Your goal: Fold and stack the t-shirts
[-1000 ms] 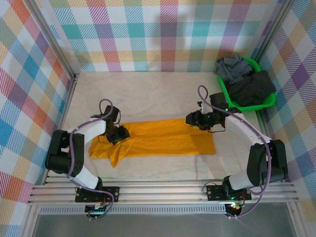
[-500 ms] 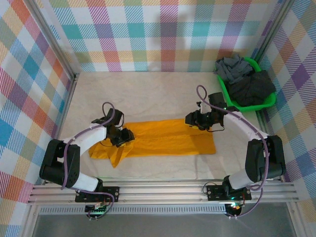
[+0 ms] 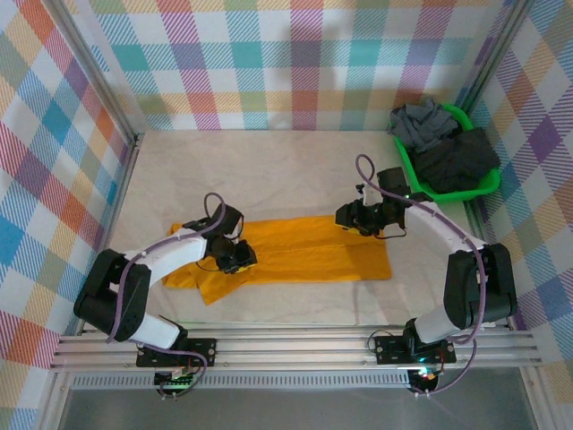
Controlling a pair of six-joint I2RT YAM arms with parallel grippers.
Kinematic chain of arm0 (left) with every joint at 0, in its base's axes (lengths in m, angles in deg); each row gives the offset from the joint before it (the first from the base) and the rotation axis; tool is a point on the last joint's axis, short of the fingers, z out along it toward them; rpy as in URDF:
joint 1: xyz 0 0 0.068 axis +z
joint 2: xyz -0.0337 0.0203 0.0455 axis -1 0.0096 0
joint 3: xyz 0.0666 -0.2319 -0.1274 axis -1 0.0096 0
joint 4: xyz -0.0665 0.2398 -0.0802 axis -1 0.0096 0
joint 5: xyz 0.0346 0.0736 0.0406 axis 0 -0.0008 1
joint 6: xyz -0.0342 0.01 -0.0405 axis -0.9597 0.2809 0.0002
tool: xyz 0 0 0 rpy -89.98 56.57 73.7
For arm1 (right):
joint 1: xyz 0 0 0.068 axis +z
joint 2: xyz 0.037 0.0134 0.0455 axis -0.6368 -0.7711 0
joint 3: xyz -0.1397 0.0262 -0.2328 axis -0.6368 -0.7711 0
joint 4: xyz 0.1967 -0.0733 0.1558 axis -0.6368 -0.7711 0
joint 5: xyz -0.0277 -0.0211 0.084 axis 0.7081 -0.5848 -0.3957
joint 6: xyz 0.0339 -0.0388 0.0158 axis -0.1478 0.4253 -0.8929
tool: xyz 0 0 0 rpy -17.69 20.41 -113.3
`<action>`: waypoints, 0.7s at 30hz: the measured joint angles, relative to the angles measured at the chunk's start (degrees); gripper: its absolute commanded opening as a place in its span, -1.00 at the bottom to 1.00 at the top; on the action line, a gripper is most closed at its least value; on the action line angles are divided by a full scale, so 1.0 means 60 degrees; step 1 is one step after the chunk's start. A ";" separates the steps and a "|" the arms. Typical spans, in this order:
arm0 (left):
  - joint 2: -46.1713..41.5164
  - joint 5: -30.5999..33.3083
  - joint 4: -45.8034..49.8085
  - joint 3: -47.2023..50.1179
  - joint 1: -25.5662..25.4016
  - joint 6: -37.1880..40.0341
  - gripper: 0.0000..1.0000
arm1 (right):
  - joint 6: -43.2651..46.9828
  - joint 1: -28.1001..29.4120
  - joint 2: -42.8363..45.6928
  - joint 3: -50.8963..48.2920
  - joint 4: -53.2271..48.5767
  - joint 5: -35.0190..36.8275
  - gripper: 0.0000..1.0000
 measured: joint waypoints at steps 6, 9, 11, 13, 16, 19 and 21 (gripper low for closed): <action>0.0565 -0.0197 0.0095 -0.0080 -0.0499 -0.0208 -0.41 | 0.0000 0.0000 -0.0106 0.0004 0.0000 0.0000 -0.11; 0.0477 -0.0080 0.0495 -0.0215 -0.0499 -0.0168 -0.22 | 0.0000 0.0000 -0.0109 0.0004 0.0000 0.0004 -0.11; 0.0135 0.0142 0.0805 -0.0237 -0.0455 -0.0208 -0.15 | 0.0000 0.0000 -0.0109 0.0007 0.0000 0.0004 -0.12; -0.0597 0.0514 0.1297 -0.0233 -0.0342 -0.0284 -0.14 | 0.0011 0.0004 -0.0109 0.0007 -0.0004 0.0004 -0.13; -0.2025 0.1173 0.2029 -0.0131 0.0102 -0.0503 -0.19 | 0.0142 0.0117 -0.0106 0.0029 -0.0051 0.0007 -0.13; -0.3016 0.1770 0.2743 0.0186 0.0987 -0.0707 -0.23 | 0.0390 0.0448 -0.0102 0.0102 -0.0146 -0.0007 -0.13; -0.3264 0.1993 0.3075 0.0605 0.1647 -0.0787 -0.20 | 0.0517 0.0754 -0.0095 0.0106 -0.0149 -0.0076 -0.13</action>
